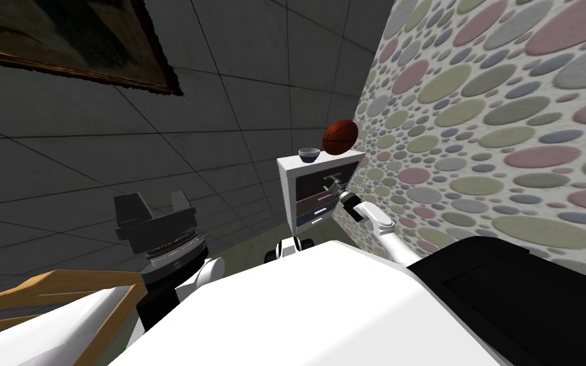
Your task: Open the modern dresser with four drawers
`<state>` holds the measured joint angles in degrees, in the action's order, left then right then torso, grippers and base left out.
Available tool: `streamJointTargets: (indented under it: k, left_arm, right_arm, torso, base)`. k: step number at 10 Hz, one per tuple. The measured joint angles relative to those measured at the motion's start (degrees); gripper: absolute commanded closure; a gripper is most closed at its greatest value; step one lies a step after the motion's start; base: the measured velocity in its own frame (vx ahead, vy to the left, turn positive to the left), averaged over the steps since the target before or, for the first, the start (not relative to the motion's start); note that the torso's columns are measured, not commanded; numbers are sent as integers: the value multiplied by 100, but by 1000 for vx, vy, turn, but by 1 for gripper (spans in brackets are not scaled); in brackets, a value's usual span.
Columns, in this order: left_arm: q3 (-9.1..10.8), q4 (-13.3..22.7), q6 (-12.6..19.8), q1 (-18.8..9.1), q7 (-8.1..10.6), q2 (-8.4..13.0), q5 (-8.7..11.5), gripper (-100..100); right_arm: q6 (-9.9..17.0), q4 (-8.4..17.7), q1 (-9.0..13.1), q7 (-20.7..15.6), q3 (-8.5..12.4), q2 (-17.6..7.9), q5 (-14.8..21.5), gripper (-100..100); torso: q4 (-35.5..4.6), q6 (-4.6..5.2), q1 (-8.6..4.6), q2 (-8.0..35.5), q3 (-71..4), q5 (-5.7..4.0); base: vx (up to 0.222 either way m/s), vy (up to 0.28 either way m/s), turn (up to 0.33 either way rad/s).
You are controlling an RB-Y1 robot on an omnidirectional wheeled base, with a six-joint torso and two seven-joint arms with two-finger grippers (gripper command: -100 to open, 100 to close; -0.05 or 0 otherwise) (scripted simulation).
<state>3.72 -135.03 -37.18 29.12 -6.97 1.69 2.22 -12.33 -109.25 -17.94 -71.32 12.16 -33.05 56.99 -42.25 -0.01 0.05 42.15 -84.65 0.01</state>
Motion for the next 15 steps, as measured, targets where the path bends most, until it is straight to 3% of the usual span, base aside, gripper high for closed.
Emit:
streamJointTargets:
  k: [1,6,7,13,14,15]
  left_arm:
    - [0,0,0,0,0,0,0,0]
    - [0,1,1,-3,0,1,0,0]
    - [0,1,1,-2,0,0,0,0]
    - [0,0,0,0,0,0,0,0]
    - [0,0,0,0,0,0,0,0]
    - [0,0,0,-1,0,0,0,0]
  right_arm:
    - [16,-6,-2,24,2,-15,-3,100]
    - [-50,-122,-75,63,21,-71,-44,100]
    - [-54,-126,-79,64,22,-71,-45,-100]
    - [7,-83,-126,224,155,-439,-81,-100]
    - [4,-81,-125,234,162,-447,-85,100]
    - [4,-81,-125,233,161,-446,-84,100]
  torso:
    - [0,1,-7,9,4,-1]
    - [-5,1,-5,19,12,-1]
    - [6,-2,3,-19,-11,1]
    - [-13,2,-2,42,28,-1]
    - [-11,2,-5,42,25,0]
    - [-10,2,-12,37,22,-3]
  base:
    - [6,6,-1]
    - [-143,-19,-49]
    - [70,47,24]
    - [115,40,17]
    - [10,4,0]
    - [-95,-27,-63]
